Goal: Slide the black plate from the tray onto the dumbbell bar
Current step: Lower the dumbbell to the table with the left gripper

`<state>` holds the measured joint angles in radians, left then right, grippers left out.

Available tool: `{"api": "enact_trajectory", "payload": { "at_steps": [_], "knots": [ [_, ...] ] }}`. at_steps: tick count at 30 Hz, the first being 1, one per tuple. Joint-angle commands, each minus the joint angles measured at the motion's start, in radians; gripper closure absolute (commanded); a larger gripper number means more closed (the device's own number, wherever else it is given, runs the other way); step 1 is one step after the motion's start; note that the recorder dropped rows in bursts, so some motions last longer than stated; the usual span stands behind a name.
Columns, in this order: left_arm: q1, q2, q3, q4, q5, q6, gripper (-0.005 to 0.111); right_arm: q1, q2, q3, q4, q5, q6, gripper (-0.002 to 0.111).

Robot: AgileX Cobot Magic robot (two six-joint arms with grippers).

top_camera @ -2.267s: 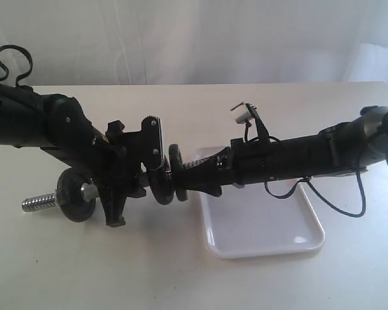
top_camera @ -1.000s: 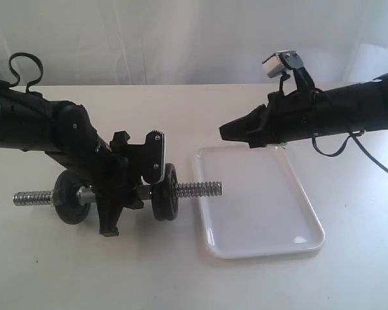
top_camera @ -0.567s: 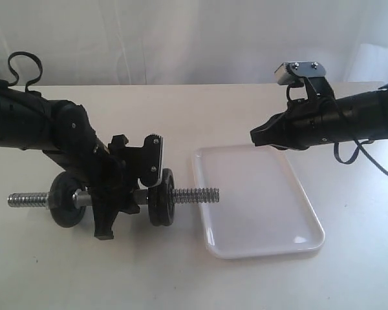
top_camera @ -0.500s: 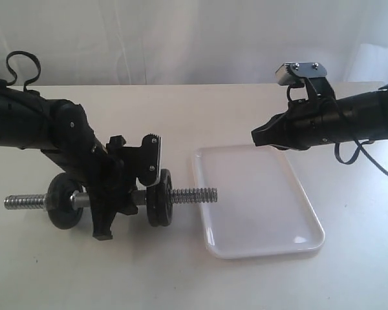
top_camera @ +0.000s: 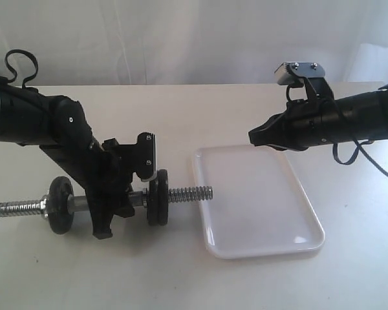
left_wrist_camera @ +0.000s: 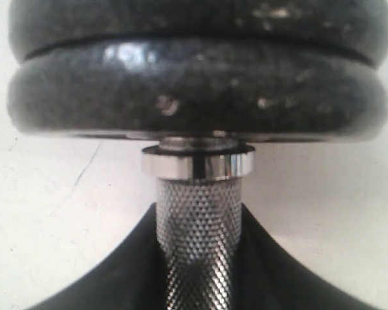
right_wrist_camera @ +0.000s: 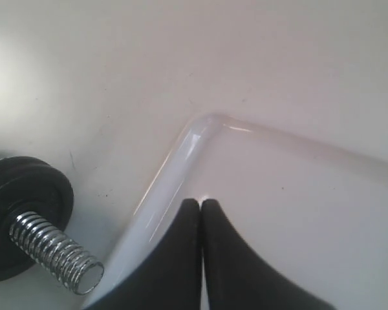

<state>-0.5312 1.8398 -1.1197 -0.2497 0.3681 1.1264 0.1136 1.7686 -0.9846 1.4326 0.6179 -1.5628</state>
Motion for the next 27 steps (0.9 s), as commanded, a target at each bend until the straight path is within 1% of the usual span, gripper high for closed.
{"api": "enact_trajectory", "payload": {
  "at_steps": [1,18,19,20,21,23,24,25,27],
  "knots": [
    [0.001,-0.002,-0.008,-0.031,0.020,-0.012,0.107,-0.005,-0.011,0.008,-0.002,0.007,0.002,0.108],
    [0.001,-0.002,-0.008,-0.027,0.005,-0.005,0.107,-0.005,-0.011,0.008,-0.002,0.007,0.002,0.108],
    [0.001,-0.002,-0.008,-0.027,0.000,-0.005,0.105,-0.005,-0.011,0.008,-0.002,0.007,0.002,0.108],
    [0.001,-0.002,-0.008,-0.027,0.000,-0.005,0.103,-0.005,-0.011,0.008,-0.002,0.007,0.002,0.108],
    [0.001,-0.002,-0.008,-0.027,0.000,-0.005,0.097,-0.005,-0.011,0.008,-0.002,0.007,0.002,0.108],
    [0.001,-0.002,-0.008,-0.027,0.000,-0.005,0.083,-0.005,-0.011,0.008,-0.002,0.007,0.002,0.108],
    [0.001,-0.002,-0.008,-0.027,0.000,-0.005,0.070,-0.005,-0.011,0.008,-0.002,0.007,0.002,0.108],
    [0.001,-0.002,-0.008,-0.027,0.000,-0.005,0.061,-0.005,-0.011,0.008,-0.002,0.007,0.002,0.108],
    [0.001,-0.002,-0.008,-0.027,0.000,-0.005,0.036,-0.005,-0.011,0.008,-0.002,0.007,0.002,0.108]
  ]
}}
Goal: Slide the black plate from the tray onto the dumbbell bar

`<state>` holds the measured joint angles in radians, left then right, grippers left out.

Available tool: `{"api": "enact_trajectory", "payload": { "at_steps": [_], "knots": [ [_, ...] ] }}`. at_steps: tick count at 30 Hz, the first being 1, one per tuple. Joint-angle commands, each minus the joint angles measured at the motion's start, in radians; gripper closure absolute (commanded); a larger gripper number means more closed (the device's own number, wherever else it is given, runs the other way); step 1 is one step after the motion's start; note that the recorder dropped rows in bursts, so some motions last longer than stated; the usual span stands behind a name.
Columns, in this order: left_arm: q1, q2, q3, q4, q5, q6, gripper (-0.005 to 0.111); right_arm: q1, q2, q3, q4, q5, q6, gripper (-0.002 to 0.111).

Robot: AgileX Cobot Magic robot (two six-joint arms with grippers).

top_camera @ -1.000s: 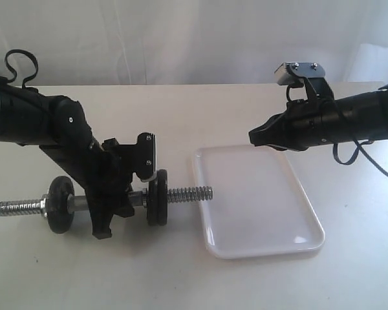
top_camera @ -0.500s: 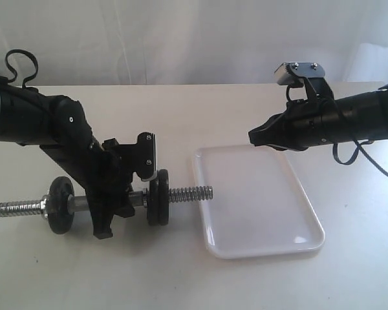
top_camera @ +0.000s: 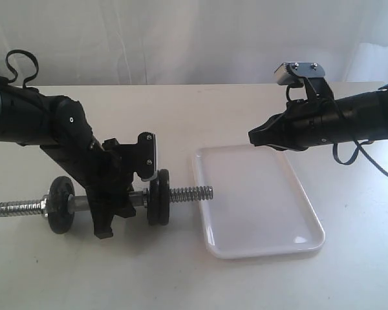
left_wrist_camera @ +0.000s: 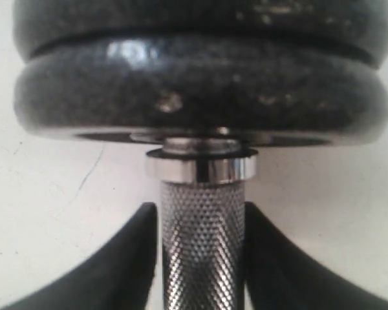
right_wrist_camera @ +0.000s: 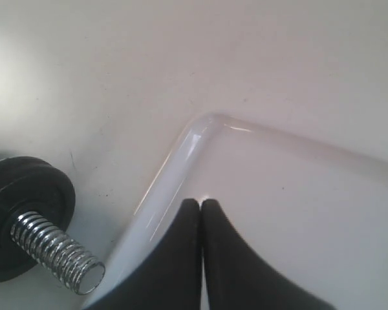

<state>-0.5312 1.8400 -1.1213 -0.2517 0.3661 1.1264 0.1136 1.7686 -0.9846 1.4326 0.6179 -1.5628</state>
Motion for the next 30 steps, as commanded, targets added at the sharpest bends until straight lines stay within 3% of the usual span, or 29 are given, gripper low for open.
{"api": "enact_trajectory", "payload": {
  "at_steps": [1,4,14,22,26,28,30],
  "knots": [
    [0.001,-0.002,-0.007,-0.024,0.002,-0.005,0.025,-0.005,-0.011,0.008,-0.002,0.007,0.002,0.108],
    [0.001,-0.002,-0.007,-0.024,0.002,-0.009,0.009,-0.005,-0.011,0.008,-0.002,0.007,0.002,0.108],
    [0.001,-0.012,-0.007,-0.024,0.026,-0.007,0.008,-0.005,-0.011,0.008,-0.002,0.007,0.002,0.108],
    [0.001,-0.179,-0.008,-0.032,0.156,-0.142,0.010,-0.005,-0.011,0.008,0.000,0.009,0.002,0.108],
    [0.001,-0.266,-0.008,-0.019,0.194,-0.288,0.031,-0.005,-0.011,0.008,0.007,0.009,0.002,0.108],
    [0.001,-0.311,-0.008,-0.017,0.197,-0.337,0.050,-0.005,-0.011,0.008,0.007,0.009,0.002,0.108],
    [0.001,-0.358,-0.008,-0.017,0.212,-0.384,0.076,-0.005,-0.011,0.008,0.007,0.009,0.002,0.108]
  ]
}}
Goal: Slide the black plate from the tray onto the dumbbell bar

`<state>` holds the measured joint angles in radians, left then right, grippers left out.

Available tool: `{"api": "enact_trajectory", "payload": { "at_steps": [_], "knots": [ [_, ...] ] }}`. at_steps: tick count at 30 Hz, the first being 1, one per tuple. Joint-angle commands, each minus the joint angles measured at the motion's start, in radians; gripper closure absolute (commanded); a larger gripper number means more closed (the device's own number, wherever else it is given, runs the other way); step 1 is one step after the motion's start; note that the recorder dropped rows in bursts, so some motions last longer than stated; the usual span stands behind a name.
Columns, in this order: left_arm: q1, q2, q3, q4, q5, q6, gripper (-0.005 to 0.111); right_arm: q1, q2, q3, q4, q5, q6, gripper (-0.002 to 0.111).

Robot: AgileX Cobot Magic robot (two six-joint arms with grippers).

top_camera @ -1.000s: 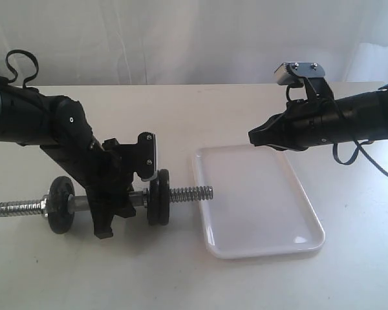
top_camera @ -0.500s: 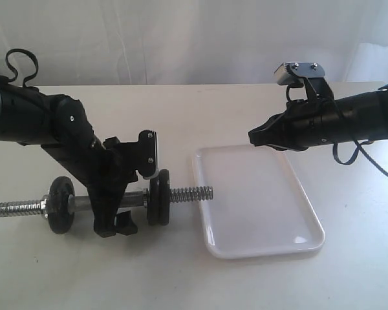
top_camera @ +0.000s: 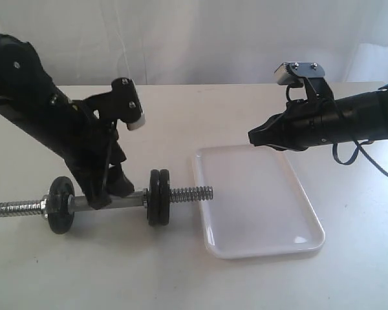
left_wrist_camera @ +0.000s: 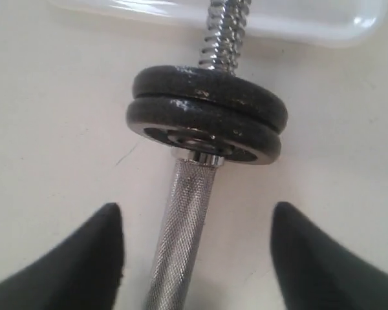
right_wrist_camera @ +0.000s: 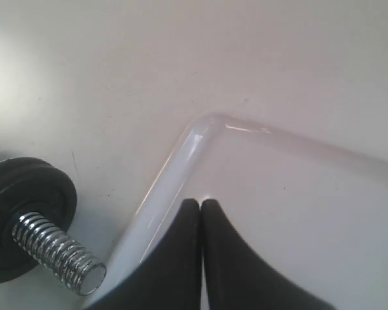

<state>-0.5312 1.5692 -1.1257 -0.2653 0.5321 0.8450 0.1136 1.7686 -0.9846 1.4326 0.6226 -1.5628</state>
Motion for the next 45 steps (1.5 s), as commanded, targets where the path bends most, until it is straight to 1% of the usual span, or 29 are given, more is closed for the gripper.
{"api": "enact_trajectory", "payload": {
  "at_steps": [1,2,3,7,11,15,18,21,22,23,24,25,27,28,29,30,32,35,39,45],
  "knots": [
    [0.001,-0.107,-0.004,-0.003,0.055,-0.118,0.087,-0.005,-0.011,0.008,0.007,0.002,0.002,0.108],
    [0.001,-0.132,-0.004,-0.003,0.068,-0.132,0.103,-0.005,-0.011,0.008,0.007,0.002,0.002,0.108],
    [0.001,-0.155,-0.004,-0.005,0.076,-0.147,0.106,-0.005,-0.011,0.008,0.007,0.002,0.002,0.108],
    [0.022,-0.234,-0.004,0.005,0.108,-0.282,0.106,-0.005,-0.011,0.008,0.007,-0.005,0.002,0.108],
    [0.081,-0.291,-0.004,0.050,0.175,-0.393,0.106,-0.005,-0.011,0.008,0.009,-0.052,0.024,0.108],
    [0.173,-0.323,-0.004,0.092,0.247,-0.503,0.106,-0.005,-0.011,-0.007,0.029,-0.173,0.104,0.108],
    [0.249,-0.342,0.001,0.094,0.287,-0.537,0.106,-0.005,-0.011,-0.033,-0.027,-0.181,0.239,0.108],
    [0.307,-0.371,0.043,0.097,0.290,-0.554,0.106,0.005,-0.015,-0.070,-0.240,-0.165,0.474,0.108],
    [0.328,-0.384,0.064,0.099,0.288,-0.554,0.106,0.008,-0.020,-0.088,-0.402,-0.167,0.627,0.108],
    [0.344,-0.394,0.087,0.099,0.288,-0.554,0.106,0.008,-0.025,-0.100,-0.524,-0.164,0.743,0.108],
    [0.364,-0.406,0.109,0.099,0.288,-0.554,0.106,0.009,-0.032,-0.116,-0.695,-0.144,0.902,0.108],
    [0.383,-0.419,0.132,0.099,0.283,-0.556,0.106,0.010,-0.043,-0.131,-0.876,-0.114,1.063,0.108],
    [0.405,-0.446,0.173,0.093,0.246,-0.586,0.106,0.019,-0.063,-0.153,-1.219,-0.031,1.318,0.108],
    [0.410,-0.463,0.193,0.093,0.227,-0.588,0.106,0.023,-0.074,-0.161,-1.348,0.026,1.434,0.108],
    [0.410,-0.481,0.210,0.093,0.210,-0.591,0.106,0.026,-0.084,-0.165,-1.433,0.081,1.514,0.108],
    [0.410,-0.499,0.229,0.093,0.193,-0.600,0.106,0.026,-0.096,-0.165,-1.498,0.131,1.555,0.108],
    [0.411,-0.529,0.265,0.097,0.172,-0.609,0.106,0.026,-0.121,-0.165,-1.573,0.216,1.576,0.108],
    [0.411,-0.586,0.324,0.097,0.121,-0.625,0.106,0.026,-0.176,-0.156,-1.588,0.317,1.569,0.108],
    [0.411,-0.661,0.408,0.097,0.084,-0.625,0.106,0.026,-0.305,-0.093,-1.574,0.294,1.569,0.108],
    [0.411,-0.760,0.525,0.097,0.036,-0.631,0.106,0.026,-0.575,0.032,-1.535,0.176,1.574,0.108]
  ]
}}
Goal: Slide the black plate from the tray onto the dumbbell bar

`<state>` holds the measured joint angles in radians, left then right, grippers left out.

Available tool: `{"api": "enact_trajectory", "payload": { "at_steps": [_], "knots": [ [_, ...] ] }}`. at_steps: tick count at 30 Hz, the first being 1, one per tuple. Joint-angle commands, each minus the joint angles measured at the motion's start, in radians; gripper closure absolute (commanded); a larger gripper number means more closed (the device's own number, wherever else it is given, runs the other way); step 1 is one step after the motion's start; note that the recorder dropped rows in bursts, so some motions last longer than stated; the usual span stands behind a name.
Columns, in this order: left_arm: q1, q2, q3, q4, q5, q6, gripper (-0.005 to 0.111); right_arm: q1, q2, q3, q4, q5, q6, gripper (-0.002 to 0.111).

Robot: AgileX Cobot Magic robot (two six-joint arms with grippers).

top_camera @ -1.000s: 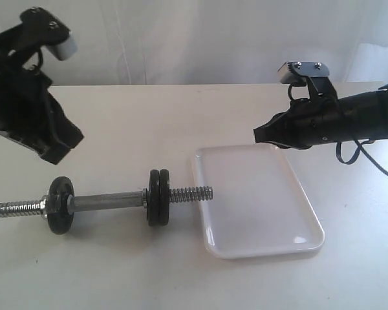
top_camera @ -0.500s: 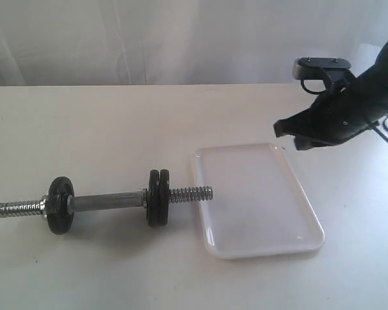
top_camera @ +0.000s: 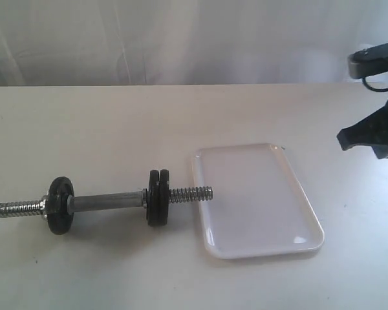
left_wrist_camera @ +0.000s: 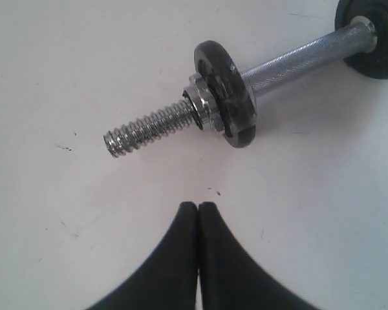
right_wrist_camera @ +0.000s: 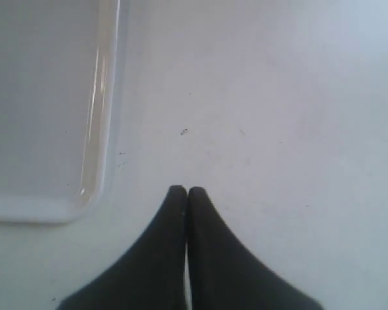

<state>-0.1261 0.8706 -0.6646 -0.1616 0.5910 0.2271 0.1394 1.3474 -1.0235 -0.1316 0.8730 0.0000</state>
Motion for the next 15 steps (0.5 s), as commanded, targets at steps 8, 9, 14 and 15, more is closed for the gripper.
{"api": "enact_trajectory", "payload": {
  "at_steps": [8,9,14,15],
  "knots": [
    [0.006,-0.267,0.146,-0.002,-0.060,-0.041,0.106,0.000,-0.593,0.330,0.091,-0.350,0.011,0.108],
    [0.006,-0.293,0.150,0.000,-0.056,-0.041,0.106,0.000,-0.637,0.355,0.091,-0.376,0.011,0.108],
    [0.004,-0.463,0.225,0.007,-0.131,-0.046,0.106,0.000,-0.886,0.472,0.097,-0.482,0.016,0.108],
    [0.004,-0.502,0.233,0.013,-0.142,-0.046,0.106,0.000,-0.922,0.490,0.097,-0.503,0.021,0.108]
  ]
}}
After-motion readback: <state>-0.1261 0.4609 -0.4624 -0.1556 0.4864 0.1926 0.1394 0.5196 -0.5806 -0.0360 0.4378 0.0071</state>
